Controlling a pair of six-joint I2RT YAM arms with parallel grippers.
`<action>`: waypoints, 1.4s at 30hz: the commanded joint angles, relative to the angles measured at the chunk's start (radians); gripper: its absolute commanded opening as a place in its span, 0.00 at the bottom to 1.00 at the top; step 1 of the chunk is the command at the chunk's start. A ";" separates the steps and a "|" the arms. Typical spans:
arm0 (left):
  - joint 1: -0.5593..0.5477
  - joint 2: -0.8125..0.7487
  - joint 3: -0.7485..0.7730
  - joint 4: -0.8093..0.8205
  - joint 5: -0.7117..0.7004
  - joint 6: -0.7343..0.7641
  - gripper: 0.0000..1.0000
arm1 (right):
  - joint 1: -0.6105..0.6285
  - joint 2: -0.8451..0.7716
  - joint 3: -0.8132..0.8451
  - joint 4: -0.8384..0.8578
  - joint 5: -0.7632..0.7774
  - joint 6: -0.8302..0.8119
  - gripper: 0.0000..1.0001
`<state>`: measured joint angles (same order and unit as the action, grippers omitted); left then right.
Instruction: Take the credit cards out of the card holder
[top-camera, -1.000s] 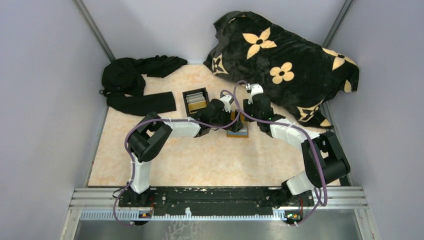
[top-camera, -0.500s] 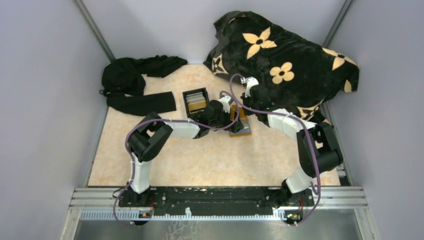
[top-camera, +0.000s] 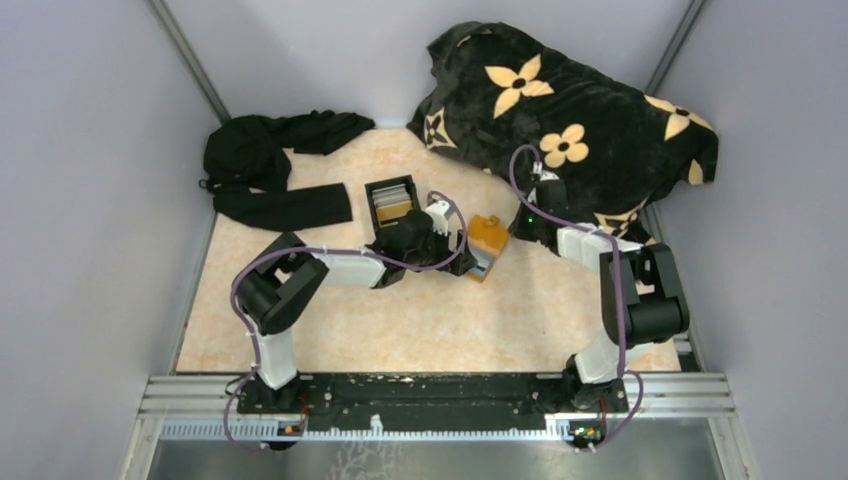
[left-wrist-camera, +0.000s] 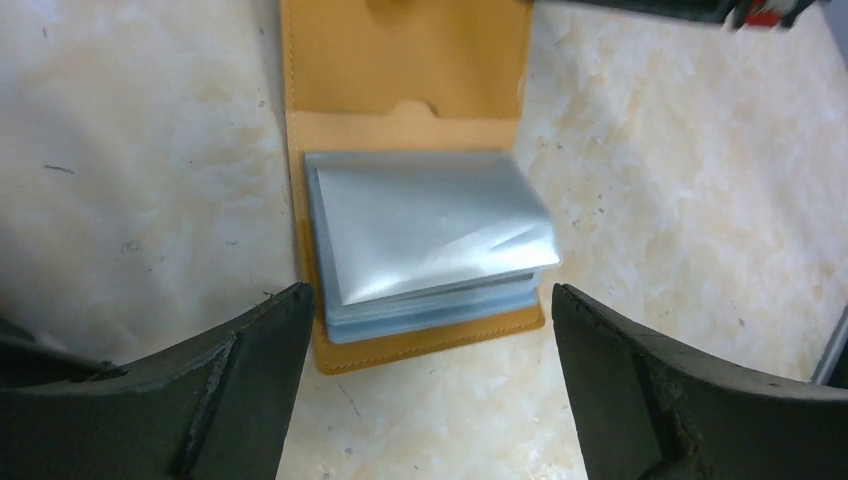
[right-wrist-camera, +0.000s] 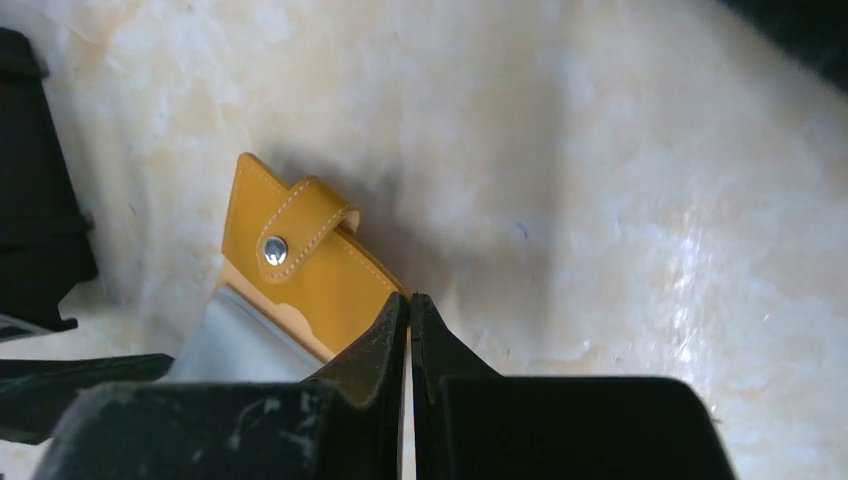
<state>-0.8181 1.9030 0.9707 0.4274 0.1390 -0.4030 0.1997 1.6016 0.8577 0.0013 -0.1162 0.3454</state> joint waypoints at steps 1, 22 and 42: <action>-0.003 -0.085 -0.042 0.099 -0.001 0.002 0.94 | -0.003 -0.066 -0.063 0.043 -0.070 0.131 0.00; -0.036 -0.101 -0.133 0.145 0.003 -0.091 0.93 | 0.119 -0.520 -0.578 0.139 0.135 0.489 0.00; -0.091 0.050 -0.075 0.036 0.028 -0.153 0.34 | 0.281 -0.616 -0.587 0.143 0.270 0.513 0.01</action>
<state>-0.9066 1.8790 0.8543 0.5228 0.1303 -0.5499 0.4641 1.0382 0.2298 0.1284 0.1383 0.9043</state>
